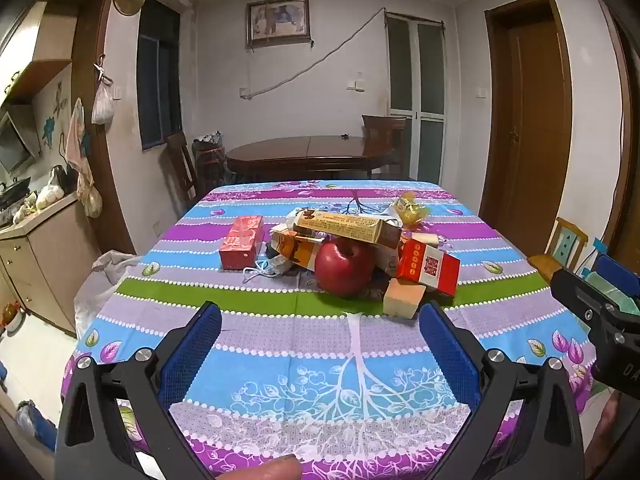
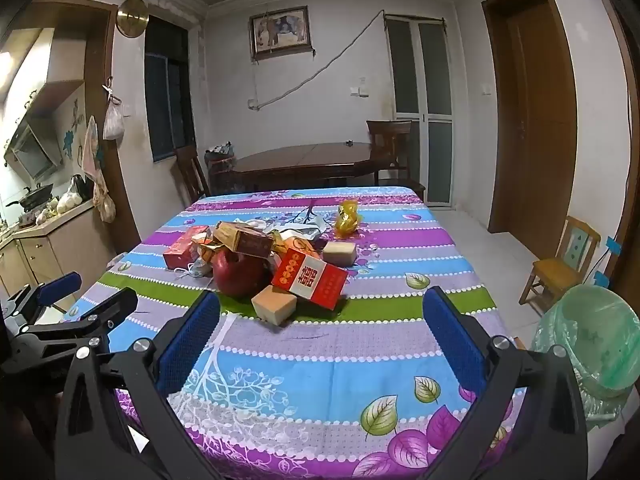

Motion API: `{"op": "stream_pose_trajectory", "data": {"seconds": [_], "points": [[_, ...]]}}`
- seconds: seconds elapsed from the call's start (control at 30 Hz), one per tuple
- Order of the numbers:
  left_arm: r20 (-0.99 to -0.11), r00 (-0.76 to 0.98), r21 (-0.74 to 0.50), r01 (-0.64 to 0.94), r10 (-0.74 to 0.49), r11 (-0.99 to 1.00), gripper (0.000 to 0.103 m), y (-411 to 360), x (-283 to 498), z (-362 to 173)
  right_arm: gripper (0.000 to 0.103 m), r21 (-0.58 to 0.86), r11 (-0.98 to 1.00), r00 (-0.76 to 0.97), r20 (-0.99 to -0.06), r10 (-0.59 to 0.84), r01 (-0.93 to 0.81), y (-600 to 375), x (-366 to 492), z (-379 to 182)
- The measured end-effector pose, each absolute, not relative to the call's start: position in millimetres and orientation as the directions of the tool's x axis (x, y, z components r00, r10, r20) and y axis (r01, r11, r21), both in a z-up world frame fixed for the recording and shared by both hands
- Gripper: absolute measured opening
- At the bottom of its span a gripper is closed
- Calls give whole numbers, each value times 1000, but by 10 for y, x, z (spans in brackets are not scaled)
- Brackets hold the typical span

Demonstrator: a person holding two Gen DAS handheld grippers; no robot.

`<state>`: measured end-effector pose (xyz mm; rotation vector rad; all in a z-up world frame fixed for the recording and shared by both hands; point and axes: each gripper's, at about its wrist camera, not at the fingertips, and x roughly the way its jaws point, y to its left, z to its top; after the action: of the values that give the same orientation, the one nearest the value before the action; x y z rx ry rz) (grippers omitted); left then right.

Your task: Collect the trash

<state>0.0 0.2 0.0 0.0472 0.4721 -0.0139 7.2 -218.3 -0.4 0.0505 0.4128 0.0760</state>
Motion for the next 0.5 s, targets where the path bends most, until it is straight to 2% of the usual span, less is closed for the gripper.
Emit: {"op": "stream_pose_trajectory", "data": {"seconds": [0.33, 0.5], "points": [[-462, 887, 45, 37, -12, 998, 99, -5, 12, -40, 98, 70, 995, 908, -410, 90, -67, -2206, 92, -25], [-457, 889, 29, 54, -35, 998, 99, 81, 115, -148, 98, 91, 989, 905, -402, 141, -114, -2207, 83, -65]]}}
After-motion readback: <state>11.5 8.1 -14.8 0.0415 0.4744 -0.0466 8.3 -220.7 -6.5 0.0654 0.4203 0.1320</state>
